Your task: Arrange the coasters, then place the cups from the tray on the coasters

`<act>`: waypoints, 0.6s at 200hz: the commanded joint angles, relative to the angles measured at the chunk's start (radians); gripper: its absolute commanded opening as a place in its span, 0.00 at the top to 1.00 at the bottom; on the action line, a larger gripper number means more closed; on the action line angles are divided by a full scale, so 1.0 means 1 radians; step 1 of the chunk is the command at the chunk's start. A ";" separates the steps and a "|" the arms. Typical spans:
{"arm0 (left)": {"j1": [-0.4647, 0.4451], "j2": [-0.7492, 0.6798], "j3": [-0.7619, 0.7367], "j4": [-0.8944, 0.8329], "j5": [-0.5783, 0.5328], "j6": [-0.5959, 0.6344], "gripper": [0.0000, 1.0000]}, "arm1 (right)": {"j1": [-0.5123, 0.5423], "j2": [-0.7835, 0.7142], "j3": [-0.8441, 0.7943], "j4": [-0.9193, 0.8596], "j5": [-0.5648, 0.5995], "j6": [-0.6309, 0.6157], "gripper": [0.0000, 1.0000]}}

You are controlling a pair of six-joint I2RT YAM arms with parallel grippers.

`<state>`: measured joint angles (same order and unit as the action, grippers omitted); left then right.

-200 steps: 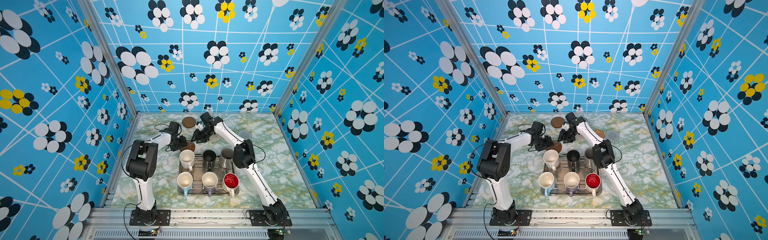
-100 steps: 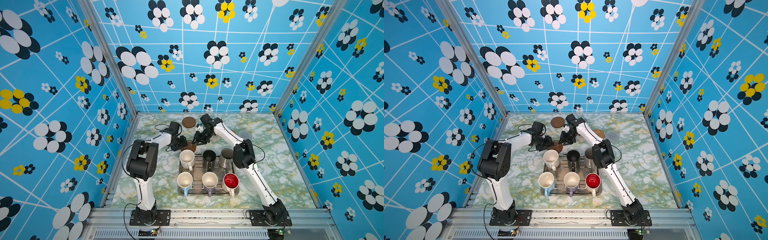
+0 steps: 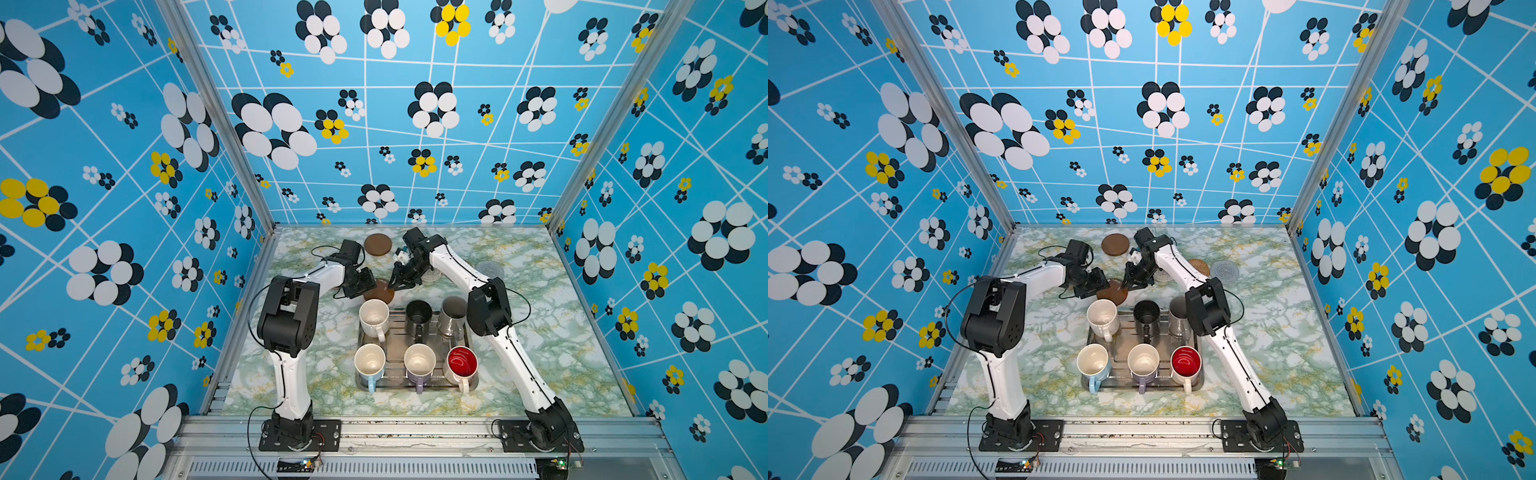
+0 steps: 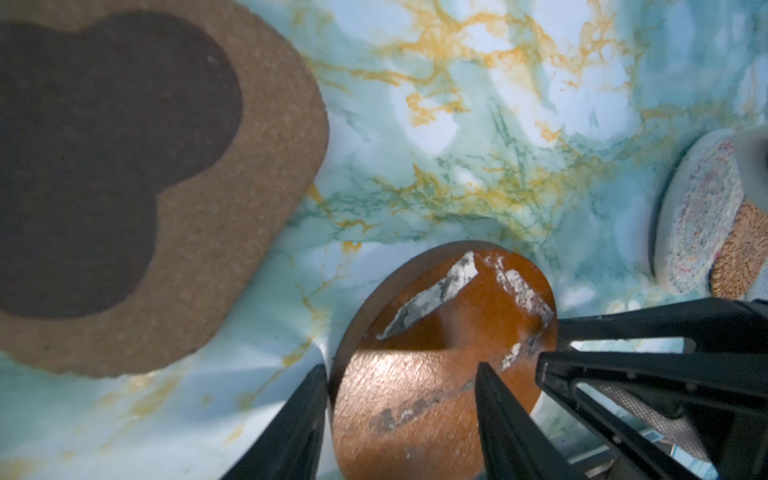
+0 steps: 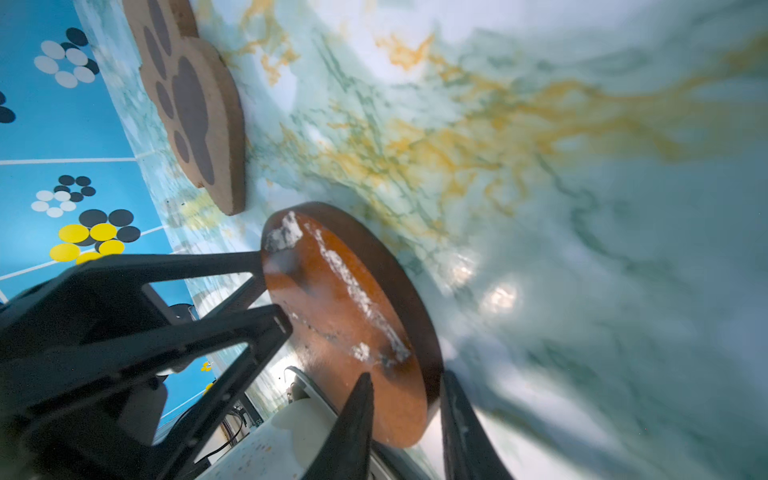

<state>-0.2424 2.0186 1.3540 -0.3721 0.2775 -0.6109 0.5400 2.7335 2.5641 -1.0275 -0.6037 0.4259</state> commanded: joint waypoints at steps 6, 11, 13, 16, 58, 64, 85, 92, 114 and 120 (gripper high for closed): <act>-0.017 0.097 0.025 0.024 0.081 -0.025 0.43 | 0.015 0.018 -0.012 0.004 -0.008 0.003 0.72; -0.017 0.102 0.033 0.026 0.084 -0.025 0.43 | 0.013 0.018 -0.012 0.006 -0.007 0.006 0.72; -0.017 0.105 0.036 0.027 0.086 -0.026 0.43 | 0.012 0.018 -0.012 0.007 -0.007 0.006 0.72; -0.018 0.108 0.040 0.027 0.087 -0.025 0.43 | 0.011 0.018 -0.013 0.009 -0.006 0.008 0.72; -0.018 0.159 0.120 0.017 0.101 -0.026 0.43 | -0.011 0.018 -0.008 0.038 -0.004 0.030 0.74; -0.018 0.167 0.133 0.015 0.104 -0.026 0.43 | -0.015 0.018 -0.007 0.042 -0.004 0.034 0.74; -0.017 0.196 0.176 0.018 0.120 -0.034 0.43 | -0.026 0.018 -0.006 0.057 -0.004 0.046 0.75; -0.017 0.207 0.190 0.018 0.125 -0.036 0.43 | -0.031 0.017 -0.005 0.064 -0.004 0.051 0.75; -0.018 0.237 0.236 0.014 0.133 -0.038 0.43 | -0.045 0.017 -0.002 0.085 -0.006 0.067 0.75; -0.018 0.244 0.248 0.014 0.135 -0.038 0.43 | -0.048 0.018 0.000 0.090 -0.007 0.072 0.75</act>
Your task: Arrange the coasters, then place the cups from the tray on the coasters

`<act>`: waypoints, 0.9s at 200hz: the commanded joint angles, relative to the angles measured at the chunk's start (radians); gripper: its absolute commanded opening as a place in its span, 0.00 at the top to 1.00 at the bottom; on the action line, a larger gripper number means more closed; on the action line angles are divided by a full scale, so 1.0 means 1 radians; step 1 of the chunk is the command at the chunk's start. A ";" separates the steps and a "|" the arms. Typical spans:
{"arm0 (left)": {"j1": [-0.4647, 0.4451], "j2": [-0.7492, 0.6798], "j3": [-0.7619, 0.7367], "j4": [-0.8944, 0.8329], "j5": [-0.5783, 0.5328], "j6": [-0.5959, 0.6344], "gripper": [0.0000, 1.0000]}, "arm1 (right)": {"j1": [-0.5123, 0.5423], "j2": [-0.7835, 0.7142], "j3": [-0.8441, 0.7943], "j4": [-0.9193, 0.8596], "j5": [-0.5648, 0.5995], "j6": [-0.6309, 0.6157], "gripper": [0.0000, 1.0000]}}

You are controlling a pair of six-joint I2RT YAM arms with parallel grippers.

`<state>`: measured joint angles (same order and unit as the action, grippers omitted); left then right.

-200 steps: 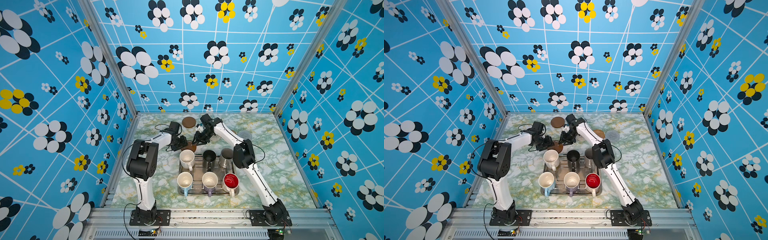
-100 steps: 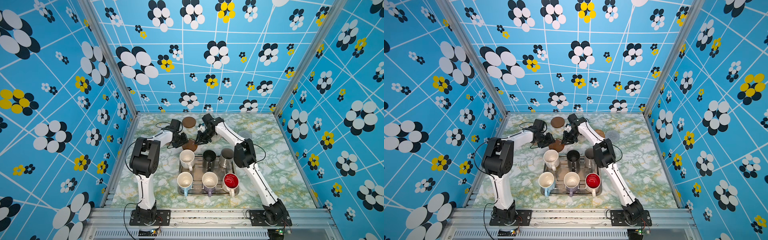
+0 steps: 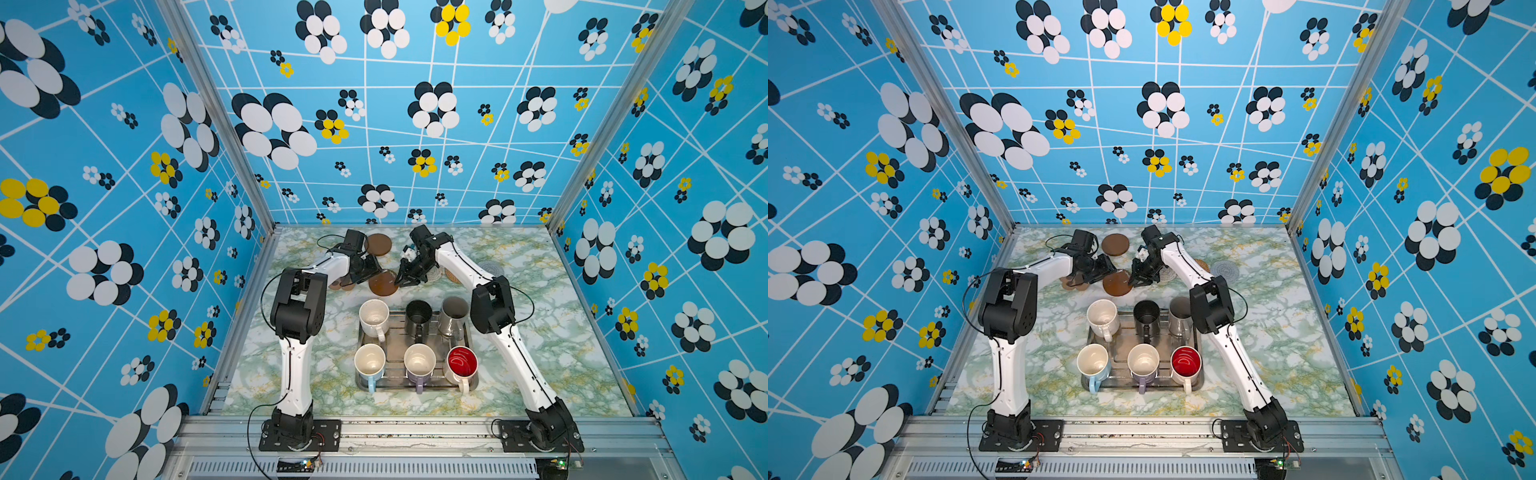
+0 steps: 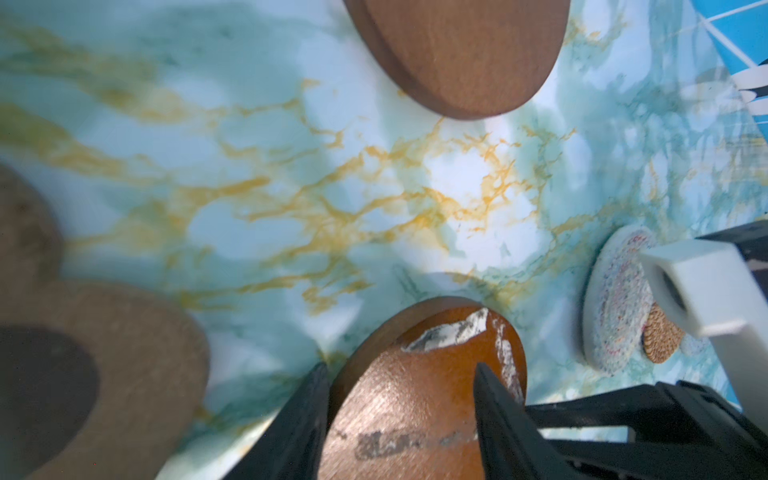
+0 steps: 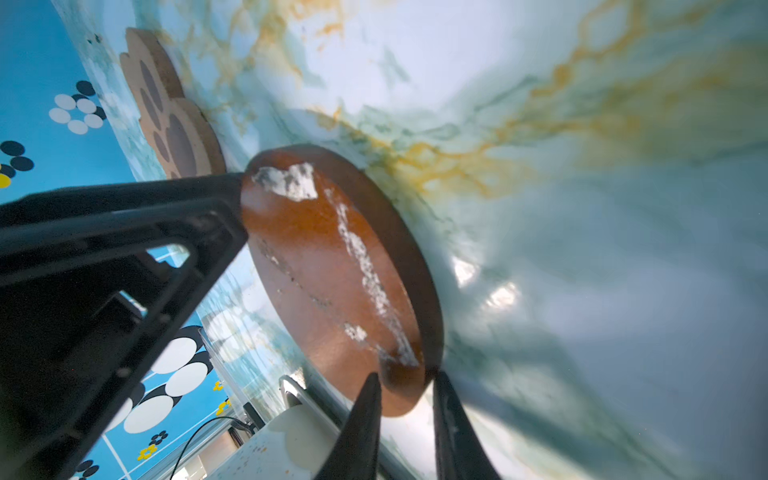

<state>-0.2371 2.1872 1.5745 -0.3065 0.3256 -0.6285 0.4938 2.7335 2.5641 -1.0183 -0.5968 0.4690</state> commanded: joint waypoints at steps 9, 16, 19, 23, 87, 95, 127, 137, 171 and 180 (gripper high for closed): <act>-0.022 0.088 0.050 -0.057 0.088 -0.019 0.43 | -0.006 0.017 -0.001 0.088 -0.015 0.035 0.75; -0.020 0.100 0.069 -0.061 0.090 -0.019 0.43 | -0.012 0.018 0.000 0.093 -0.015 0.038 0.75; -0.019 0.104 0.076 -0.064 0.091 -0.019 0.43 | -0.013 0.018 0.000 0.095 -0.014 0.041 0.75; -0.018 0.111 0.086 -0.065 0.094 -0.020 0.43 | -0.016 0.018 -0.001 0.098 -0.015 0.044 0.75; -0.011 0.199 0.228 -0.088 0.131 -0.034 0.43 | -0.042 0.015 0.015 0.121 -0.017 0.063 0.71; -0.010 0.205 0.235 -0.089 0.133 -0.036 0.43 | -0.045 0.015 0.019 0.118 -0.017 0.063 0.69; -0.002 0.208 0.242 -0.083 0.135 -0.043 0.43 | -0.052 0.007 0.027 0.110 -0.007 0.063 0.61; 0.000 0.205 0.240 -0.082 0.137 -0.041 0.43 | -0.055 0.001 0.026 0.103 -0.001 0.058 0.60; 0.002 0.196 0.234 -0.086 0.133 -0.033 0.43 | -0.054 -0.038 0.022 0.093 0.014 0.044 0.57; 0.004 0.192 0.232 -0.088 0.130 -0.029 0.43 | -0.054 -0.051 0.021 0.092 0.014 0.039 0.56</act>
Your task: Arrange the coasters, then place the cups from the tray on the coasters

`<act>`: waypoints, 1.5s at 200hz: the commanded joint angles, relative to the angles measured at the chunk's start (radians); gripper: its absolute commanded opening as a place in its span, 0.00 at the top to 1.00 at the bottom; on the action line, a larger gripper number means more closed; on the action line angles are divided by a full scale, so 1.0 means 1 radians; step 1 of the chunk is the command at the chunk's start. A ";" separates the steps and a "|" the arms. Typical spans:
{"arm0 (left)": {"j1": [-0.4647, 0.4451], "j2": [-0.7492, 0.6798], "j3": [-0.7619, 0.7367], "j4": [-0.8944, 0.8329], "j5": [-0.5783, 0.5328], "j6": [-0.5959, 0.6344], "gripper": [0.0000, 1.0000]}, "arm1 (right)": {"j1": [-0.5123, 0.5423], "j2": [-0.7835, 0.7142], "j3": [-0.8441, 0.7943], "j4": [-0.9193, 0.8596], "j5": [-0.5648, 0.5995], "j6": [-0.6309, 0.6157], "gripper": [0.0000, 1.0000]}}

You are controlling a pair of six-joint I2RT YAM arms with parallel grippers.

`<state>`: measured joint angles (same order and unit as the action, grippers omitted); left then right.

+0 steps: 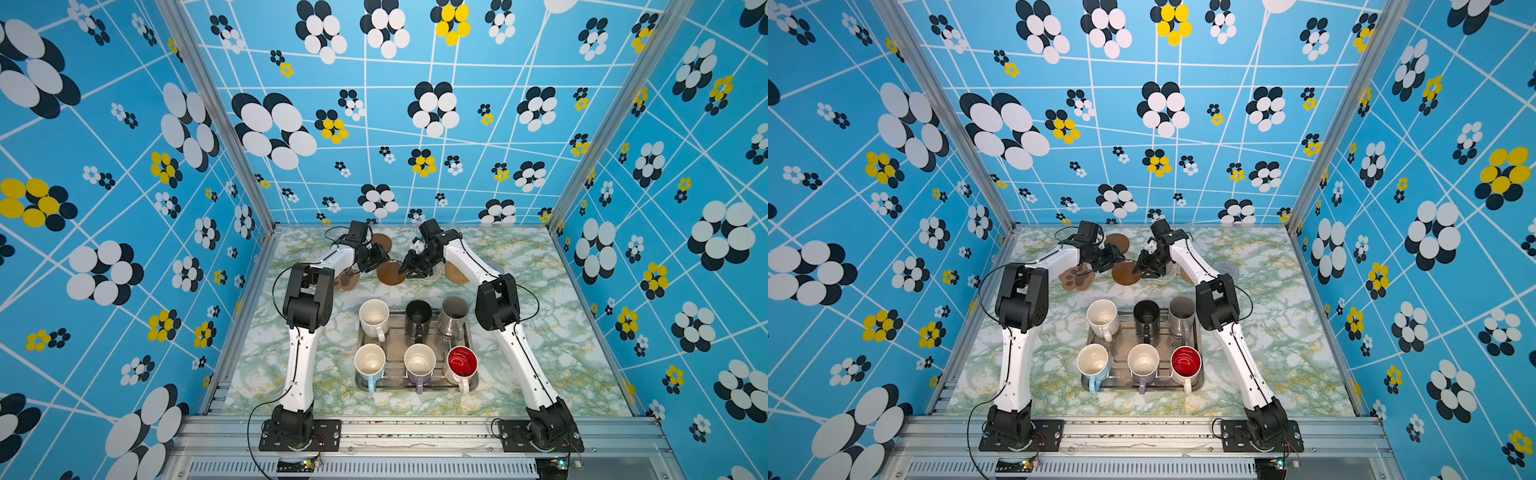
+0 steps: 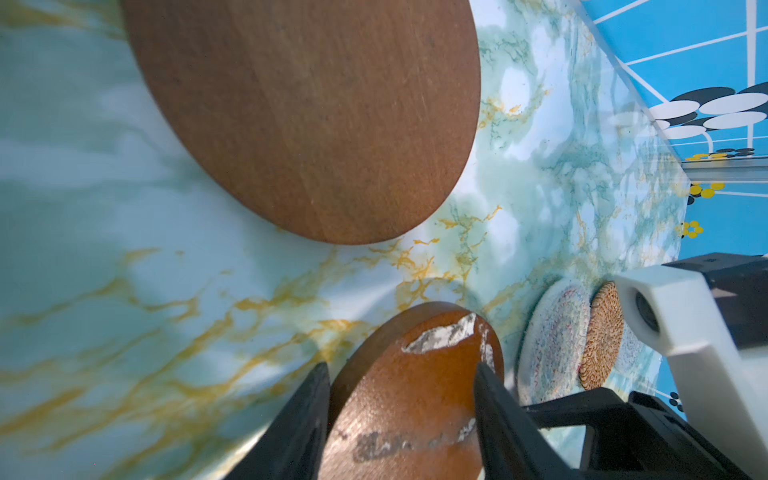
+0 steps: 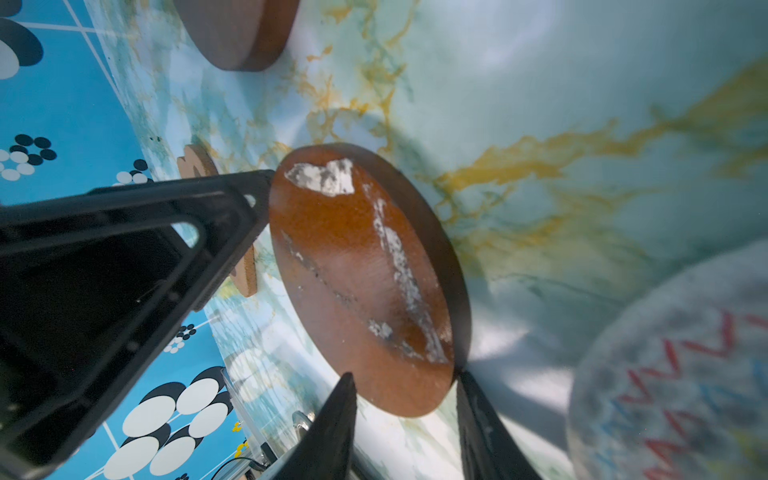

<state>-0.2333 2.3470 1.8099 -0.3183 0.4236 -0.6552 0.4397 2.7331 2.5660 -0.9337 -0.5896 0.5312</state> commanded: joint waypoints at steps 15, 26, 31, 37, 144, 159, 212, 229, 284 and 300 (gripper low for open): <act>0.004 0.024 -0.007 -0.082 0.028 0.004 0.42 | 0.000 -0.078 0.020 0.000 0.007 -0.036 0.54; 0.006 0.013 -0.011 -0.086 0.023 0.016 0.42 | 0.001 -0.103 0.019 -0.008 0.007 -0.047 0.54; 0.009 0.007 -0.013 -0.089 0.019 0.023 0.41 | 0.001 -0.115 0.019 -0.012 0.009 -0.054 0.53; 0.012 0.001 -0.015 -0.096 0.010 0.029 0.40 | 0.001 -0.130 0.019 -0.015 0.012 -0.061 0.53; 0.011 -0.080 -0.118 -0.099 -0.002 0.057 0.39 | -0.001 -0.311 -0.130 0.008 0.048 -0.120 0.53; 0.002 -0.076 -0.116 -0.098 0.005 0.053 0.40 | -0.002 -0.319 -0.152 0.017 0.046 -0.119 0.53; -0.032 -0.060 -0.096 -0.093 0.014 0.035 0.42 | -0.005 -0.363 -0.249 0.071 0.043 -0.111 0.55; -0.042 -0.054 -0.087 -0.095 0.016 0.031 0.42 | -0.009 -0.378 -0.284 0.090 0.042 -0.107 0.55; -0.056 -0.034 -0.056 -0.108 0.018 0.029 0.43 | -0.018 -0.417 -0.364 0.140 0.039 -0.094 0.56; -0.056 -0.034 -0.054 -0.111 0.017 0.029 0.43 | -0.019 -0.421 -0.374 0.147 0.039 -0.093 0.57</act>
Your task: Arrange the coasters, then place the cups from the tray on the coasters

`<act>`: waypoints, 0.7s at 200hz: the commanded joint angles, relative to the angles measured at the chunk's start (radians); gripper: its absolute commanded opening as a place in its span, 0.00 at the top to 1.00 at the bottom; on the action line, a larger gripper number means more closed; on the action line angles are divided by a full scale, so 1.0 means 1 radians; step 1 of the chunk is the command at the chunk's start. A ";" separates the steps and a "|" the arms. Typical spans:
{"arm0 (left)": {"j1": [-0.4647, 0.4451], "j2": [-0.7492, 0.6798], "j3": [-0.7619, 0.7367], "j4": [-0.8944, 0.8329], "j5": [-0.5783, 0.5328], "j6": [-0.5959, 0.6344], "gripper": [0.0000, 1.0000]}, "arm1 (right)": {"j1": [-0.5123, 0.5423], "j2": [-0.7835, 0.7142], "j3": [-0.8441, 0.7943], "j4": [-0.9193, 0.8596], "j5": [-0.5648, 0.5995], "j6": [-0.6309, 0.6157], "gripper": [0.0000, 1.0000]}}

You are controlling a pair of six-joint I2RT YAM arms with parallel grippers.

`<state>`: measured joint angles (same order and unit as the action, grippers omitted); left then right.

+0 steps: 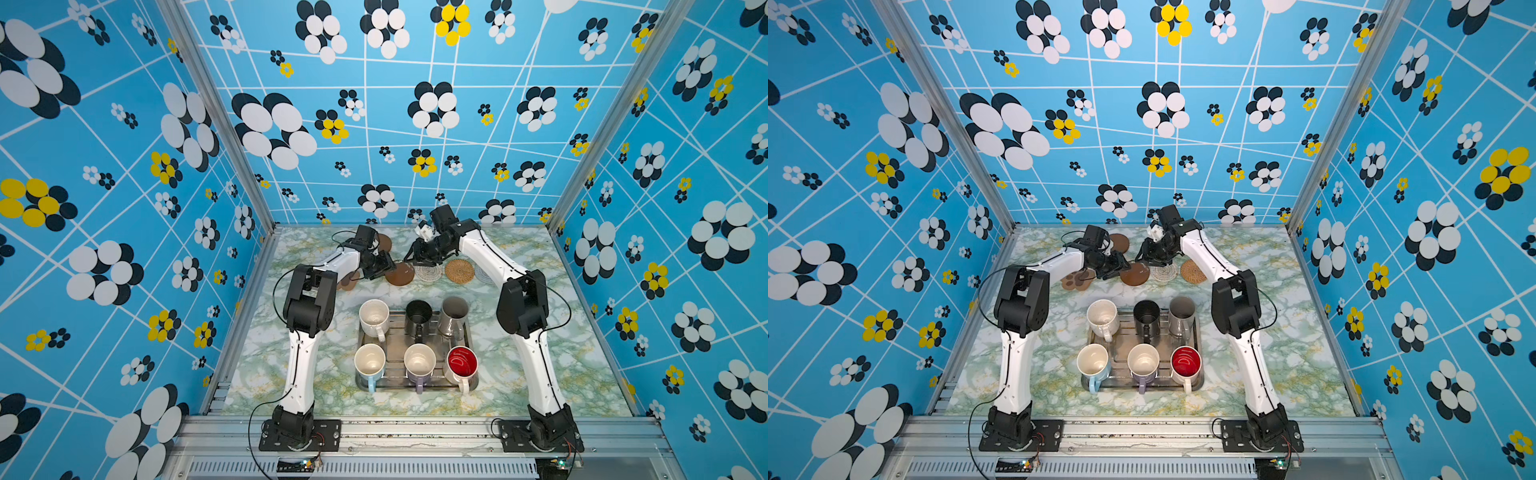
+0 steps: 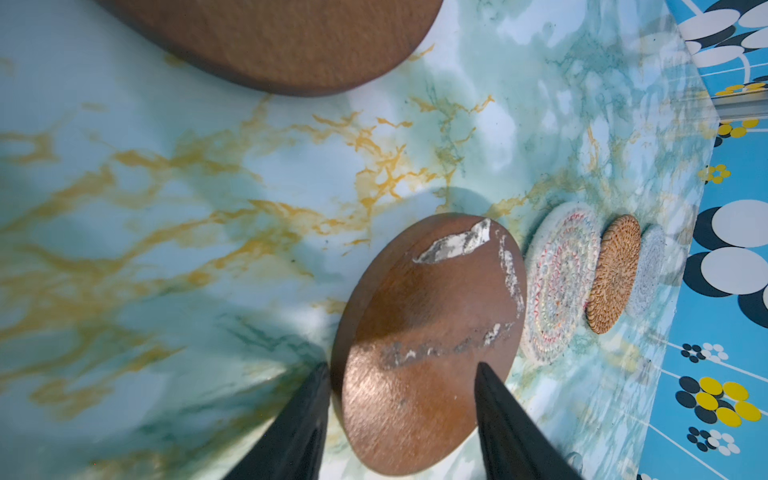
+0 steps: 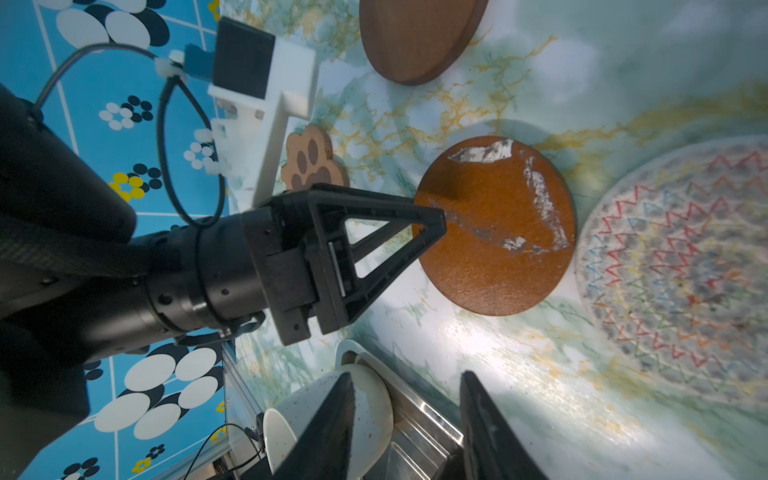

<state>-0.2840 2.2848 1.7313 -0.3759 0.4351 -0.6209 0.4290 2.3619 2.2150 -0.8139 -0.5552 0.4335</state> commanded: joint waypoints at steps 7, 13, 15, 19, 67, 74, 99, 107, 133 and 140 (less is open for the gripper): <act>-0.003 0.027 0.025 -0.052 0.004 -0.005 0.43 | -0.009 -0.051 -0.026 0.028 0.004 0.005 0.57; -0.005 0.027 0.025 -0.052 0.005 -0.004 0.43 | -0.010 -0.052 -0.028 0.030 0.003 0.005 0.57; -0.006 0.027 0.025 -0.051 0.005 -0.004 0.43 | -0.011 -0.052 -0.029 0.030 0.002 0.005 0.57; -0.006 0.026 0.025 -0.047 0.006 -0.007 0.43 | -0.010 -0.052 -0.029 0.031 0.002 0.005 0.57; -0.013 0.028 0.041 -0.034 0.017 -0.021 0.43 | -0.011 -0.056 -0.035 0.036 0.000 0.008 0.57; -0.011 0.025 0.042 -0.042 0.013 -0.016 0.43 | -0.012 -0.056 -0.034 0.037 0.000 0.008 0.57; 0.002 -0.007 0.019 -0.059 -0.009 -0.002 0.43 | -0.015 -0.048 -0.009 0.040 -0.002 0.011 0.56; 0.011 -0.022 0.005 -0.057 -0.015 -0.003 0.42 | -0.015 -0.039 0.007 0.040 -0.004 0.013 0.56; 0.035 -0.084 -0.034 -0.045 -0.031 0.000 0.42 | -0.016 0.012 0.103 0.018 -0.014 0.014 0.55; 0.041 -0.102 -0.041 -0.045 -0.037 0.002 0.42 | -0.016 0.031 0.140 0.007 -0.017 0.014 0.55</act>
<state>-0.2752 2.2761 1.7275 -0.3962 0.4301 -0.6357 0.4221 2.3592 2.2368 -0.7853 -0.5564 0.4412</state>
